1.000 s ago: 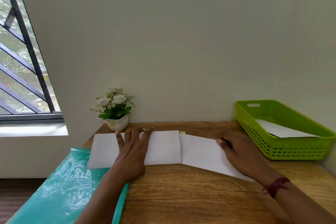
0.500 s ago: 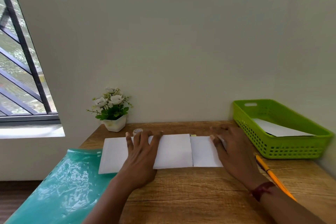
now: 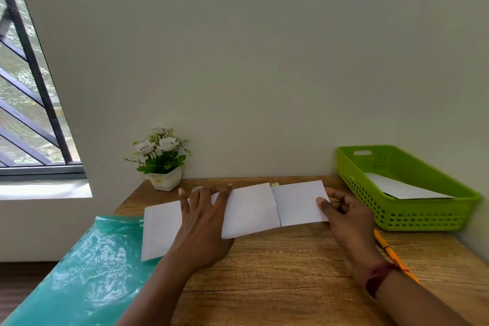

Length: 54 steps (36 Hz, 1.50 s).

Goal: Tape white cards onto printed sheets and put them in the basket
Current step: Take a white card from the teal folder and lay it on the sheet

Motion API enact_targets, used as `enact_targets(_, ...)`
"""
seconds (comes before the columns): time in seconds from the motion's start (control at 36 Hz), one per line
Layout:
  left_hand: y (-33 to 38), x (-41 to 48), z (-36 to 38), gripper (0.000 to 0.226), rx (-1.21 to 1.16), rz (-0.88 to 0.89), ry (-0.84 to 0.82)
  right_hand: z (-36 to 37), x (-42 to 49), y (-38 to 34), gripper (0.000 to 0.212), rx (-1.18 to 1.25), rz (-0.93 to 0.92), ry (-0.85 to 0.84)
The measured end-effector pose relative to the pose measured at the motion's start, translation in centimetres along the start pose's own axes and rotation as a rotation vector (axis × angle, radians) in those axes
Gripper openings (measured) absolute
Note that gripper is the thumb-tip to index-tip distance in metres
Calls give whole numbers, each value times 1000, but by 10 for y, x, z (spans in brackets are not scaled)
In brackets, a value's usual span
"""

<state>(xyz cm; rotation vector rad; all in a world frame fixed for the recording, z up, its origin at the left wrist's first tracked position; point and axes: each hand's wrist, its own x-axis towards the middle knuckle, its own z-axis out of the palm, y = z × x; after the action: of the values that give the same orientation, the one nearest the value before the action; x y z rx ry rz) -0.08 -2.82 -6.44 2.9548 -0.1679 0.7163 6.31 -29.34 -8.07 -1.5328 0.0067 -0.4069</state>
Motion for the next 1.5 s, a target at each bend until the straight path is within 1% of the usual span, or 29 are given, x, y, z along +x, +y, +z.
enact_targets(0.08, 4, -1, -1, 106, 44, 9, -20, 3, -7, -6, 18, 64, 16, -98)
enact_targets(0.17, 7, 0, 0, 105, 15, 37, 6, 8, -17, -13, 5, 63, 28, -197)
enact_targets(0.25, 9, 0, 3, 106, -7, 48, 13, 11, -23, -16, 20, 52, 57, -272)
enact_targets(0.31, 11, 0, 4, 107, 1, 49, 19, 12, -26, -19, 33, 36, 72, -314)
enact_targets(0.39, 13, 0, 4, 107, 9, 51, 19, 13, -31, -23, 48, 30, 88, -345)
enact_targets(0.5, 16, 0, 5, 108, 12, 62, 21, 12, -36, -32, 55, 28, 99, -371)
enact_targets(0.64, 19, 1, 9, 107, 19, 85, 56, 13, -43, -36, 47, 60, 165, -447)
enact_targets(0.92, 30, 4, 0, 106, 34, 53, -10, 16, -45, -31, 22, 51, 171, -433)
enact_targets(1.03, 33, 5, -5, 110, 15, 66, -47, 21, -46, -29, 18, 86, 141, -368)
enact_targets(1.11, 34, 7, -12, 120, 12, 79, -112, 24, -44, -33, 20, 178, 94, -293)
enact_targets(1.19, 37, 8, -23, 124, -9, 89, -133, 24, -40, -39, 34, 263, 25, -234)
enact_targets(1.25, 42, 9, -35, 116, -87, 73, -142, 24, -36, -45, 46, 302, -22, -218)
enact_targets(1.36, 54, 15, -53, 86, -356, 6, -136, 23, -25, -54, 60, 368, -37, -198)
enact_targets(1.44, 60, 23, -60, 74, -508, -76, -120, 23, -15, -54, 59, 403, 38, -166)
enact_targets(1.5, 65, 28, -58, 65, -625, -149, -105, 25, -11, -52, 50, 414, 99, -183)
